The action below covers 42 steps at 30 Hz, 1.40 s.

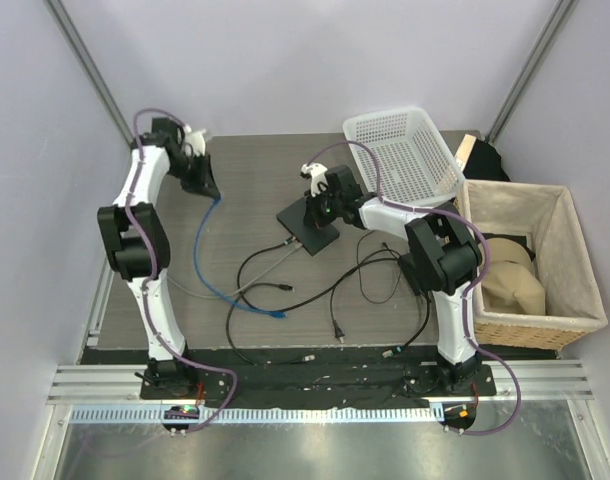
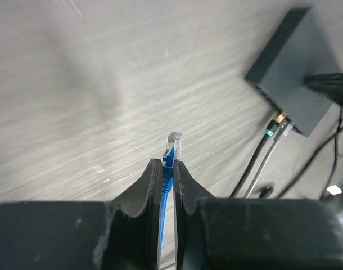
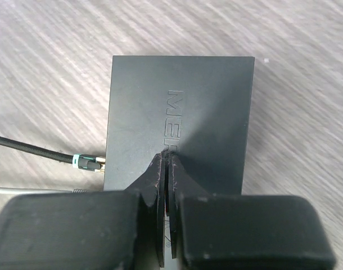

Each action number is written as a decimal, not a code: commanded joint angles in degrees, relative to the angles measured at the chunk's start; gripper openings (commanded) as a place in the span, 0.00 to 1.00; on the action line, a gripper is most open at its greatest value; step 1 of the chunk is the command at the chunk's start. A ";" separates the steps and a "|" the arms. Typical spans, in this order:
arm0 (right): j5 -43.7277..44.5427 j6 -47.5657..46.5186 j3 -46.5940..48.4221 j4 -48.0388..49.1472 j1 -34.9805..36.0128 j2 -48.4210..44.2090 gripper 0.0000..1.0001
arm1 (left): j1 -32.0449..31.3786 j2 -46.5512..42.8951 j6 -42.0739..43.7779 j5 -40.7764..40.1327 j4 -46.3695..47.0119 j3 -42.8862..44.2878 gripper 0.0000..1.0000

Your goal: Pull the plug from the switch port

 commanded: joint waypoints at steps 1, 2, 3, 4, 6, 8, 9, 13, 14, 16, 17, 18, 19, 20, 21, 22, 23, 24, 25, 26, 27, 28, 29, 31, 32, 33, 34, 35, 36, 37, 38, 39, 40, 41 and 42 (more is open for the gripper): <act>10.15 -2.98 -3.43 -10.32 -1.76 4.76 0.01 | -0.65 -10.90 3.54 -6.29 -1.43 10.29 0.00; 10.16 -2.98 -3.69 -10.32 -1.76 4.58 0.01 | -0.65 -11.60 5.03 -7.52 -1.61 11.61 0.00; 10.07 -2.98 -3.69 -10.24 -1.76 4.49 0.01 | -0.65 -12.74 5.65 -9.79 -1.96 13.97 0.00; 10.07 -2.98 -3.87 -10.15 -1.76 4.40 0.01 | -0.74 -13.45 6.09 -10.43 -2.40 14.95 0.00; 10.16 -2.90 -3.96 -10.15 -1.67 4.14 0.01 | -0.65 -15.12 6.71 -11.31 -2.32 16.45 0.00; 10.15 -2.90 -4.13 -10.15 -1.76 4.05 0.01 | -0.65 -18.28 6.45 -13.50 -1.09 16.02 0.00; 10.07 -2.90 -4.13 -9.97 -1.76 3.96 0.01 | -0.91 -19.51 6.10 -14.90 0.13 14.97 0.00; 9.89 -2.98 -4.31 -9.71 -1.76 4.05 0.01 | -0.74 -22.86 5.57 -24.31 2.34 10.58 0.00; 9.80 -3.07 -4.31 -9.62 -1.76 3.88 0.01 | -0.65 -23.90 5.66 -26.76 2.95 9.61 0.00; 9.80 -3.25 -4.40 -9.53 -1.67 3.70 0.01 | -0.56 -24.88 5.74 -28.53 4.88 6.36 0.00; 9.80 -3.42 -4.57 -9.44 -1.67 3.44 0.01 | -0.56 -25.66 5.92 -30.54 5.59 3.91 0.00; 9.80 -3.42 -4.66 -9.44 -1.67 3.09 0.01 | -0.56 -25.85 6.27 -31.43 6.46 2.84 0.00; 9.80 -3.42 -4.84 -9.36 -1.67 2.91 0.01 | -0.56 -26.02 6.88 -33.27 7.34 1.44 0.00; 9.72 -3.34 -5.01 -9.27 -1.67 2.65 0.01 | -0.56 -26.63 7.32 -34.59 8.22 -1.62 0.00; 9.63 -3.42 -5.27 -9.27 -1.67 2.21 0.01 | -0.56 -26.90 7.68 -35.30 9.88 -3.22 0.00; 9.37 -3.42 -5.54 -9.18 -1.67 2.03 0.01 | -0.47 -26.99 7.59 -35.48 10.68 -4.54 0.00; 9.36 -3.34 -5.71 -9.18 -1.67 1.68 0.01 | -0.56 -27.08 7.59 -35.48 11.30 -6.90 0.00; 9.28 -3.34 -5.72 -9.09 -1.76 1.50 0.01 | -0.47 -26.99 7.51 -34.79 12.26 -8.05 0.00; 9.28 -3.51 -5.80 -9.00 -1.67 1.24 0.01 | -0.56 -26.56 7.16 -34.52 12.62 -9.02 0.02; 9.36 -3.51 -5.89 -8.92 -1.67 0.98 0.01 | -0.65 -26.12 6.80 -34.34 12.89 -10.34 0.05; 9.36 -3.60 -5.81 -8.92 -1.67 0.89 0.01 | -0.82 -24.81 6.80 -33.99 13.06 -10.70 0.11; 9.36 -3.69 -5.80 -8.92 -1.67 0.54 0.01 | -0.91 -24.10 6.80 -33.81 12.98 -11.14 0.14; 9.28 -3.69 -5.72 -8.92 -1.67 0.36 0.01 | -1.17 -23.48 6.54 -33.64 12.89 -11.92 0.16; 9.19 -3.60 -5.54 -8.92 -1.67 0.10 0.01 | -1.35 -21.20 6.10 -33.28 12.98 -12.20 0.24; 9.01 -3.60 -5.37 -9.00 -1.67 -0.25 0.01 | -1.53 -20.32 5.40 -33.37 13.24 -12.54 0.27; 8.75 -3.69 -5.28 -8.92 -1.67 -0.43 0.01 | -1.53 -19.70 4.87 -33.63 13.33 -12.46 0.36; 8.49 -3.95 -4.84 -9.00 -1.67 -0.52 0.01 | -1.62 -18.48 4.52 -33.11 13.15 -12.11 0.40; 7.96 -4.30 -4.58 -8.83 -1.67 -1.48 0.01 | -2.05 -17.94 4.43 -32.59 12.37 -10.98 0.42; 5.96 -4.48 -4.05 -8.83 -1.76 -2.01 0.01 | -2.49 -17.68 4.43 -32.23 11.58 -10.10 0.47; 5.15 -4.13 -2.57 -9.00 -1.76 -2.62 0.01 | -2.93 -17.33 4.78 -27.71 10.53 -8.96 0.50; 4.36 -3.61 -1.51 -9.00 -1.67 -3.85 0.01 | -3.37 -17.41 4.87 -26.88 9.65 -7.29 0.51; 3.75 -2.90 -0.54 -8.74 -1.67 -4.73 0.01 | -5.46 -17.76 4.17 -26.00 9.64 -6.75 0.52; 3.57 -2.03 1.04 -8.39 -1.67 -5.52 0.01 | -6.27 -18.11 3.73 -24.34 9.81 -6.31 0.53; 3.56 -1.67 1.57 -8.13 -1.67 -6.40 0.02 | -8.10 -18.90 3.03 -22.49 10.25 -5.70 0.54; 3.65 -1.67 2.01 -7.69 -1.76 -7.97 0.02 | -9.25 -19.08 1.02 -21.78 10.51 -5.52 0.57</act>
